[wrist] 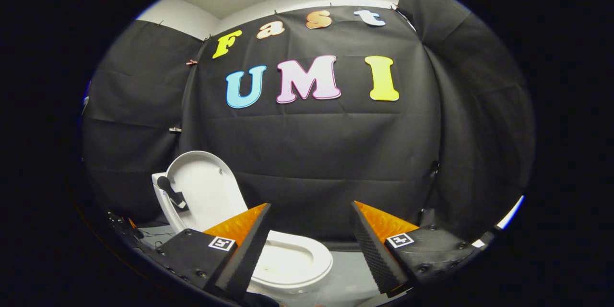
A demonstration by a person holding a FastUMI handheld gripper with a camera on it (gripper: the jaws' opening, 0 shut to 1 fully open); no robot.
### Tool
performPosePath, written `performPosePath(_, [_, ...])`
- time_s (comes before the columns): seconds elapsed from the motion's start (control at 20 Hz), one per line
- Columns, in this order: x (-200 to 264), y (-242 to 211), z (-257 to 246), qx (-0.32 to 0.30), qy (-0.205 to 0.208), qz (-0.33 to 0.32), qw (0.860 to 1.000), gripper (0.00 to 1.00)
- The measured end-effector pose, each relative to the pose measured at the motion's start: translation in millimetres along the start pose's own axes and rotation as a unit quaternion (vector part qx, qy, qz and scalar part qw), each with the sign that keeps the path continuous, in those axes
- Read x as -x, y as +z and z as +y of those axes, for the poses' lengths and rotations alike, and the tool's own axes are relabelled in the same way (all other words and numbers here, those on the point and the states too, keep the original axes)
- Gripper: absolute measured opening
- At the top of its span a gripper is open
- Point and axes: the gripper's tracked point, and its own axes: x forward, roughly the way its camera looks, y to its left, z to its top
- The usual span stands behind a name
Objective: Open the toilet lid.
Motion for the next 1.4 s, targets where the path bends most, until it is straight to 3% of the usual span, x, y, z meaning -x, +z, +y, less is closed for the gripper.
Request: performPosePath(1.4, [0.4,-13.4,16.3,-0.014,0.025,0.024,0.999,0.98])
